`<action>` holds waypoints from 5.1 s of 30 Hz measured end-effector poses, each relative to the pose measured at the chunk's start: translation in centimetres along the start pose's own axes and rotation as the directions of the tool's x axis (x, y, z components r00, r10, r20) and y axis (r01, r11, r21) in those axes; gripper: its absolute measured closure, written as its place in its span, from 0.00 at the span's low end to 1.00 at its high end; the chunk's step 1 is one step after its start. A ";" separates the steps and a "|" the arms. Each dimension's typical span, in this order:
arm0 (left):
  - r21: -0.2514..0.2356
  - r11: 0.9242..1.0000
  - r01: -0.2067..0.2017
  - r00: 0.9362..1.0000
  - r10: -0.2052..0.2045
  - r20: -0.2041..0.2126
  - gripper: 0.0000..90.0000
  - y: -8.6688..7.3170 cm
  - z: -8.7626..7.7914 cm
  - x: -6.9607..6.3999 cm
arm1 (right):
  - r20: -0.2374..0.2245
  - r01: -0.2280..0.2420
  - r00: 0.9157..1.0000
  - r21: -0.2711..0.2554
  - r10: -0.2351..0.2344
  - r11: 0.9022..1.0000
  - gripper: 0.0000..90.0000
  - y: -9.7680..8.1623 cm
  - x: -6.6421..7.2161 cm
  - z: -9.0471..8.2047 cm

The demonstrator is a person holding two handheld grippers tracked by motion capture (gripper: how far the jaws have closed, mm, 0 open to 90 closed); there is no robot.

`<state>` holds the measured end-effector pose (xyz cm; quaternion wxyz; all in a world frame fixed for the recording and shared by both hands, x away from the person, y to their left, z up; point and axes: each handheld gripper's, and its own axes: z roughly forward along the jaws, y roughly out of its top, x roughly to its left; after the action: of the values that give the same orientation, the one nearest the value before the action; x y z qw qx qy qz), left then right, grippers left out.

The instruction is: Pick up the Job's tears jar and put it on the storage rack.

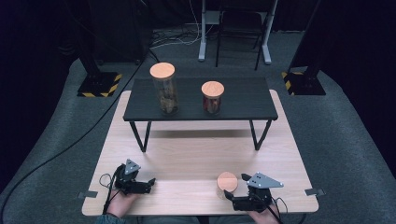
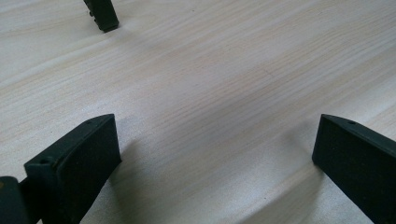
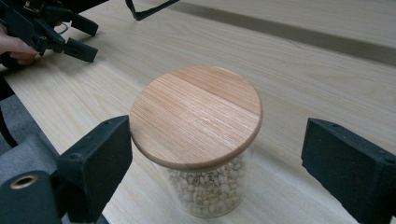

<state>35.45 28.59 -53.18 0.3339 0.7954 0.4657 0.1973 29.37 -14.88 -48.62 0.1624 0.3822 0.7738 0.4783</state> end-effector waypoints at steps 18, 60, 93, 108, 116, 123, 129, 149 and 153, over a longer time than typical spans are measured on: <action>0.000 1.000 0.000 1.000 0.000 0.000 0.01 0.0 0.0 0.0 | -0.011 0.019 1.000 0.031 -0.018 0.999 0.12 -0.2 1.1 1.9; 0.000 1.000 -0.001 1.000 0.001 0.002 0.01 0.0 0.0 0.0 | 0.030 0.020 0.999 0.112 -0.024 0.994 0.28 -0.1 1.0 4.0; 0.000 1.000 -0.001 1.000 0.001 0.002 0.01 0.0 0.0 0.0 | 0.048 0.026 0.998 0.075 -0.030 0.997 0.28 2.9 -0.8 1.1; 0.000 1.000 -0.001 1.000 0.001 0.002 0.01 0.0 0.0 0.0 | 0.060 0.026 0.998 0.060 -0.030 0.998 0.28 4.7 -1.4 0.3; 0.001 1.000 -0.002 1.000 0.002 0.002 0.01 0.0 0.0 0.0 | 0.069 0.027 0.997 0.054 -0.031 0.998 0.28 5.7 -1.9 -0.4; 0.002 1.000 -0.004 1.000 0.004 0.002 0.01 0.0 0.0 0.0 | 0.076 0.035 0.996 0.059 -0.039 0.998 0.28 6.7 -2.2 -0.7; 0.000 1.000 -0.001 1.000 0.001 0.002 0.01 0.0 0.0 0.0 | 0.078 0.034 0.996 0.054 -0.038 0.998 0.28 7.5 -2.4 -0.9; 0.002 1.000 -0.004 1.000 0.004 0.002 0.01 0.0 0.0 0.0 | 0.093 0.036 0.995 0.042 -0.040 0.998 0.28 10.2 -3.1 -1.5; 0.002 1.000 -0.003 1.000 0.003 0.002 0.01 0.0 0.0 0.0 | 0.097 0.038 0.994 0.040 -0.042 0.998 0.28 10.8 -3.3 -1.8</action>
<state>35.48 28.58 -53.17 0.3333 0.7968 0.4642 0.1965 35.14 -15.75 -38.77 0.2023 0.3925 0.7814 0.4410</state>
